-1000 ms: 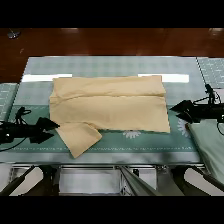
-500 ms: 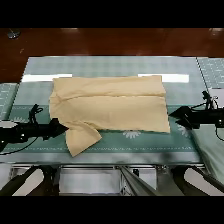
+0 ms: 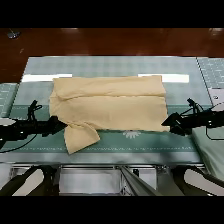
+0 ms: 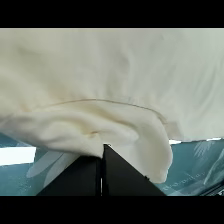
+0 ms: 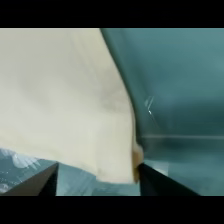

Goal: Fold the shirts.

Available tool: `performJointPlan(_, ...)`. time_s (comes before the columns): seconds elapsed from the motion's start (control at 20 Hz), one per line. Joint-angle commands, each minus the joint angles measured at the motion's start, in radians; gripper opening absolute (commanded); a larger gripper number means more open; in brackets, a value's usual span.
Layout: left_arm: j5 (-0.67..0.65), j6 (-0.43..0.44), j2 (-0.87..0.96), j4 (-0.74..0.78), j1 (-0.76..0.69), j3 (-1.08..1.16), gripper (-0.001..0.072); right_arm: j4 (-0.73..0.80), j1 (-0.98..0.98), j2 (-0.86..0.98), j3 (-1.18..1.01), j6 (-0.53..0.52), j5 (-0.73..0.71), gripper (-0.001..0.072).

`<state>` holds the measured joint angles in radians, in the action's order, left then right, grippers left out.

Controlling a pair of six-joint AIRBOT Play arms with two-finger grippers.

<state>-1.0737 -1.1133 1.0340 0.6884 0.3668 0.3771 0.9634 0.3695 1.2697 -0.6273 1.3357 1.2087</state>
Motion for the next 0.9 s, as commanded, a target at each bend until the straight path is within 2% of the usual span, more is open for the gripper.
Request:
performJointPlan(0.0,0.006,0.002,-0.001,-0.001,0.001,0.009,0.0022,-0.093,-0.076,0.051,-0.058,-0.035,-0.05,0.0238)
performJointPlan(0.05,-0.001,0.002,-0.001,-0.001,0.002,0.025,0.0022,-0.099,-0.093,0.055,-0.085,-0.07,-0.033,0.0029)
performJointPlan(0.2,-0.063,0.002,-0.001,0.0,0.035,0.15,0.0022,-0.083,-0.09,0.055,-0.211,-0.072,0.007,0.0026)
performJointPlan(0.4,0.081,-0.024,0.06,0.0,0.026,0.348,0.0022,-0.066,-0.079,0.125,-0.443,-0.033,-0.009,0.0026)
performJointPlan(0.5,0.122,-0.032,0.174,0.0,-0.029,0.455,0.0021,-0.101,-0.1,0.219,-0.565,-0.026,-0.009,0.0026)
performJointPlan(0.6,0.155,-0.078,0.317,-0.001,-0.074,0.579,0.0022,-0.11,-0.119,0.319,-0.678,0.014,-0.039,0.0026)
performJointPlan(0.85,0.158,-0.172,0.622,0.0,-0.121,0.916,0.0021,-0.158,-0.136,0.557,-0.915,0.079,-0.05,0.0026)
